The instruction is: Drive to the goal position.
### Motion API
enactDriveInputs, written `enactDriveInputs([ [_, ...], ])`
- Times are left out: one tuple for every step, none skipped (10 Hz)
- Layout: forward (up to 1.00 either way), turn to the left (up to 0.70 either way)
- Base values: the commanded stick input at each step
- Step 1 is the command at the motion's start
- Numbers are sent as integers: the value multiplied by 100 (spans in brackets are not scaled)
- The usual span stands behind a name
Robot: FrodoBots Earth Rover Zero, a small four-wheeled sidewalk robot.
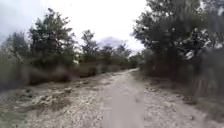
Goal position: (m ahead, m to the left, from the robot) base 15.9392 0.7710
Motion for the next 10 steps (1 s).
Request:
enactDriveInputs([
  [70,0],
  [70,0],
  [70,0],
  [70,0],
  [70,0],
  [70,0],
  [70,0],
  [70,0],
  [70,0],
  [70,0],
])
